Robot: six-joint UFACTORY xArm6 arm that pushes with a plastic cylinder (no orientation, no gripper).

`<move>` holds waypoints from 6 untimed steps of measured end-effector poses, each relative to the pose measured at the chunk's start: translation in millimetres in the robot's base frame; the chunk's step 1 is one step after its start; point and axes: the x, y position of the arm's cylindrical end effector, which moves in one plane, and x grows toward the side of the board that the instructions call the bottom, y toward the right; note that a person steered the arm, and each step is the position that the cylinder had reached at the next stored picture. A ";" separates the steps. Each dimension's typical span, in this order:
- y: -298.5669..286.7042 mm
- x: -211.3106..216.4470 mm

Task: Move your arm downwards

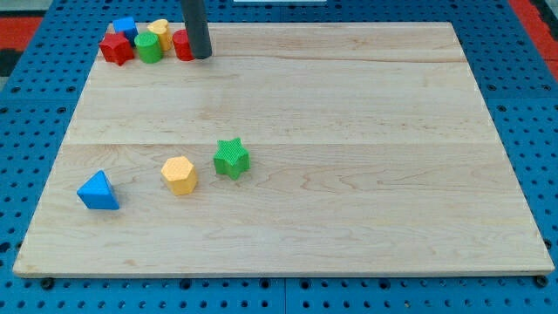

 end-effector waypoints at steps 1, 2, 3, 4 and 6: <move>-11.9 -16.1; -23.9 -26.4; -4.7 -20.5; 60.6 10.3; 178.9 148.5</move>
